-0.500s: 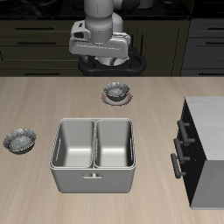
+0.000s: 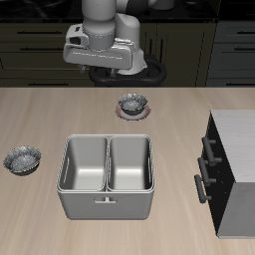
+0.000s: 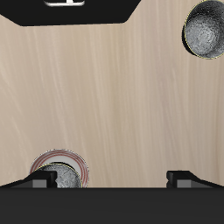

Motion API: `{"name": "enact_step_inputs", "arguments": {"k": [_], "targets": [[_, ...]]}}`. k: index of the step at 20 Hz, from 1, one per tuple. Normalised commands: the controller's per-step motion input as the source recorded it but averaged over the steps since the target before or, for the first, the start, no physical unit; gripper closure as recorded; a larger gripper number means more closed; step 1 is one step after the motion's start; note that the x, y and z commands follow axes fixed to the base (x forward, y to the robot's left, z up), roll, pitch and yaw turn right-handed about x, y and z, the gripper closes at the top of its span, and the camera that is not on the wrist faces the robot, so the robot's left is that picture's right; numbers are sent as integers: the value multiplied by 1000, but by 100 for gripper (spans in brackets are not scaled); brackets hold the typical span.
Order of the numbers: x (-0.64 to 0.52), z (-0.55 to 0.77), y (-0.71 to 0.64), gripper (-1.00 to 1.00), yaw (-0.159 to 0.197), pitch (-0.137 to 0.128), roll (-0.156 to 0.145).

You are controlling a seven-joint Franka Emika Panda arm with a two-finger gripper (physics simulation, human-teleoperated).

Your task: Pick up the bowl on the table and place it on top of the white cabinet

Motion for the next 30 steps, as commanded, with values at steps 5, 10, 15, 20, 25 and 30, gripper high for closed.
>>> {"name": "enact_step_inputs", "arguments": {"k": [5, 10, 15, 20, 25, 30], "targets": [[129, 68, -240, -100, 1, 15, 15], [136, 150, -299, -100, 17, -11, 3], [137, 106, -358, -100, -12, -4, -27], [186, 54, -381, -100, 39, -20, -32], [225, -10, -410, -100, 36, 13, 4], [178, 59, -436, -100, 21, -5, -21]]}}
